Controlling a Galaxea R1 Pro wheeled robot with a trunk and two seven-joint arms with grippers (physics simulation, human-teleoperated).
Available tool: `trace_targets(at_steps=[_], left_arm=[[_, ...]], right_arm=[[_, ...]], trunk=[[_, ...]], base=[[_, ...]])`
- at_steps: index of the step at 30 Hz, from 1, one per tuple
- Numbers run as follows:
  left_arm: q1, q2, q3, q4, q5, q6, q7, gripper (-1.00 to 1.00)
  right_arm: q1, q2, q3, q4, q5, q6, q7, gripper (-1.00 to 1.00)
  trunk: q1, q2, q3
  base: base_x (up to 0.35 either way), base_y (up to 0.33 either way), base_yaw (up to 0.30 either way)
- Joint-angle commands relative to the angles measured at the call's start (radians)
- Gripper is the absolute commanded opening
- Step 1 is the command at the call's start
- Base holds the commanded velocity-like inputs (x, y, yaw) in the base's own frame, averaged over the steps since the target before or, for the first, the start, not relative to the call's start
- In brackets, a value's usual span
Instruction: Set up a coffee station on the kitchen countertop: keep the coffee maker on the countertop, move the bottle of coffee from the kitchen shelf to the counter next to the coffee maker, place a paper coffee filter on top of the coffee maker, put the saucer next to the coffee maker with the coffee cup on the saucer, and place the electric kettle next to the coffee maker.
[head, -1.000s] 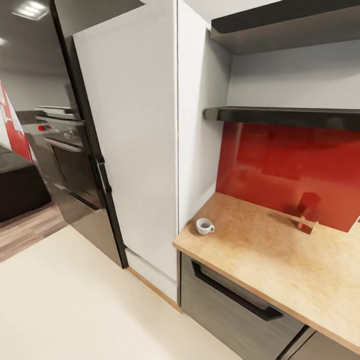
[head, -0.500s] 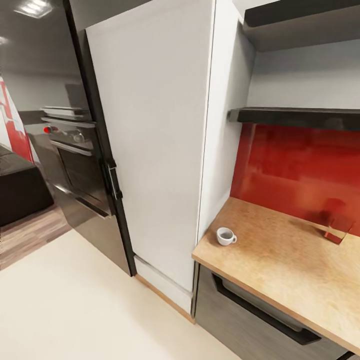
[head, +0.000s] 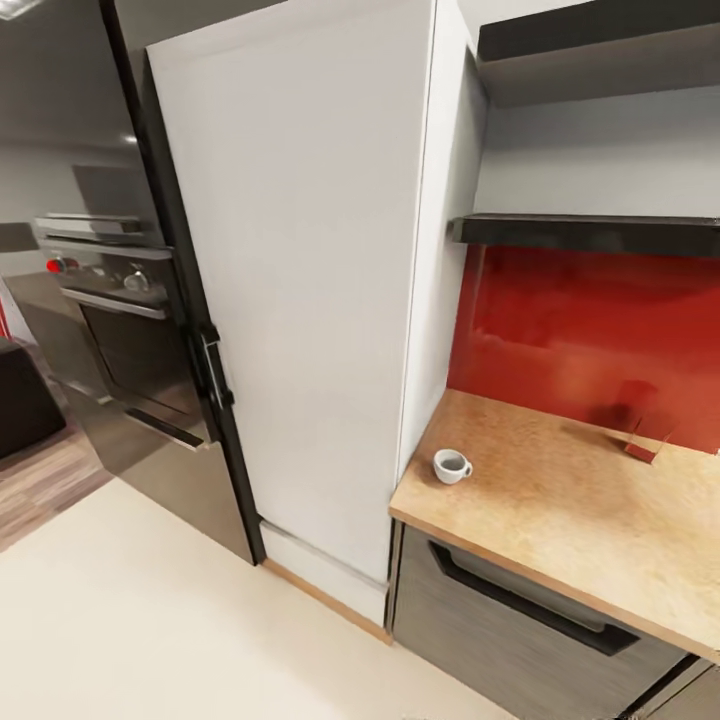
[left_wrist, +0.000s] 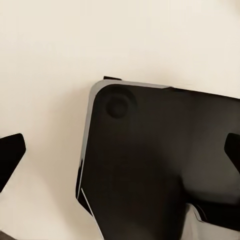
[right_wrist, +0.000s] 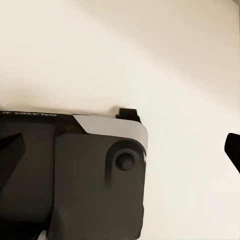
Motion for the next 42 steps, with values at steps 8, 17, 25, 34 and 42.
trace_targets(at_steps=[8,17,25,34,42], left_arm=[[-0.001,0.007,0.005,-0.001,0.009,0.001,-0.01,1.0],[-0.004,0.009,0.005,-0.001,0.009,0.001,-0.01,1.0],[-0.007,0.023,0.005,-0.002,0.008,0.007,-0.009,1.0],[-0.007,0.025,0.003,-0.002,0.005,0.01,-0.008,1.0],[-0.007,0.026,0.004,-0.002,0.009,0.007,-0.007,1.0]], right_arm=[[0.0,0.002,0.0,-0.002,0.005,0.007,-0.005,1.0],[0.0,0.006,0.0,-0.002,0.004,0.007,-0.006,1.0],[-0.001,0.109,0.0,-0.206,0.002,-0.245,-0.006,1.0],[-0.003,0.119,0.001,-0.62,0.001,-0.267,-0.008,1.0],[-0.009,0.119,0.001,-0.783,-0.002,-0.267,-0.013,1.0]], trunk=[[0.001,-0.002,-0.001],[0.001,-0.002,0.003],[0.001,-0.002,0.003],[0.001,-0.002,0.003],[0.001,-0.002,0.003]], base=[[0.0,0.035,-0.264],[-0.172,0.002,-0.214],[-0.052,0.0,-0.01],[0.0,0.0,0.0],[-0.118,0.019,0.0]])
